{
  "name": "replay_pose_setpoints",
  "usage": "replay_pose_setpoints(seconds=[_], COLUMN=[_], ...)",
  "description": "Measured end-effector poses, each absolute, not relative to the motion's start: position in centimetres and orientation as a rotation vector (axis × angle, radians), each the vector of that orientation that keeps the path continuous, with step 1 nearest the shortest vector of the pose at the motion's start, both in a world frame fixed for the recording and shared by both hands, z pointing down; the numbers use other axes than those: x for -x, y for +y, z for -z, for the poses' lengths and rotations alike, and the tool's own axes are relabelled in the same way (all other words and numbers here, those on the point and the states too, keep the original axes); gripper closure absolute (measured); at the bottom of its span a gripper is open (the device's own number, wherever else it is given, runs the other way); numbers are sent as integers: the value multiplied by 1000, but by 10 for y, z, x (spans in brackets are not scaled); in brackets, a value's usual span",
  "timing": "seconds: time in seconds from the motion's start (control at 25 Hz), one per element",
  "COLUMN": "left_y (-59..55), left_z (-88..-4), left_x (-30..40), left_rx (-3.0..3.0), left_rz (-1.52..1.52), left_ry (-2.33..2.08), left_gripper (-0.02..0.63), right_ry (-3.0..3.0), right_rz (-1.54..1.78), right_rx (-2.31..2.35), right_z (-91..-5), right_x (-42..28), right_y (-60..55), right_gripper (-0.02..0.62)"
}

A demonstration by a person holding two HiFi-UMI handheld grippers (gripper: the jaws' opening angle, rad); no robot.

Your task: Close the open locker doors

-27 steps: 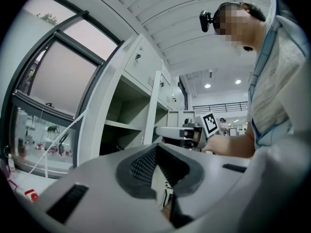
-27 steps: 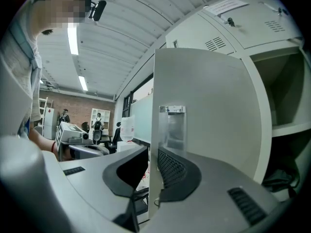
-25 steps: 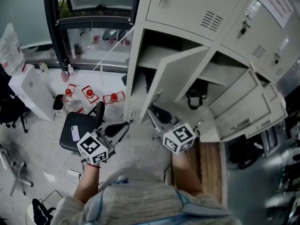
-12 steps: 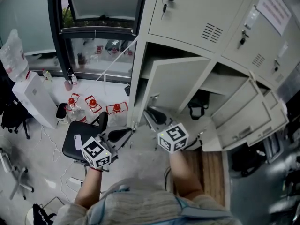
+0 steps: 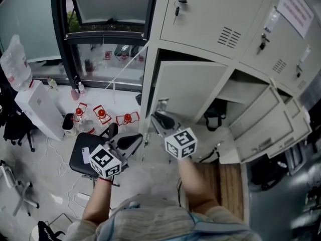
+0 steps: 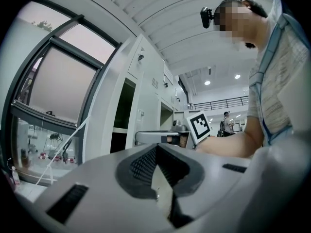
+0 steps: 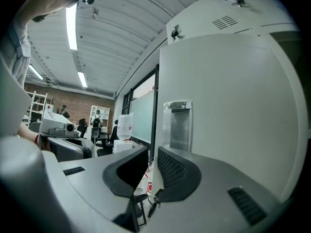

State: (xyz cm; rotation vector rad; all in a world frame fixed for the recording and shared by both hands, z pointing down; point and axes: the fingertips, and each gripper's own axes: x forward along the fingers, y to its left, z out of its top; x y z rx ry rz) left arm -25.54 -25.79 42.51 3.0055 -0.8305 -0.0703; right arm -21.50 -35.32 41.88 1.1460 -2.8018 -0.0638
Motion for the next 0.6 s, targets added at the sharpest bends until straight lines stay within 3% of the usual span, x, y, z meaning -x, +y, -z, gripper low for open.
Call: replay_pose_setpoints(seconds=[0.6], left_y=[-271], left_z=[-434], left_x=[265], left_rx=[-2978], left_rz=[50], left_ry=[-846], left_gripper=[603], right_ry=[-2752], right_rz=[52], right_rx=[-1200], right_z=[-422], right_x=[222], right_y=[-402], right_gripper=[533])
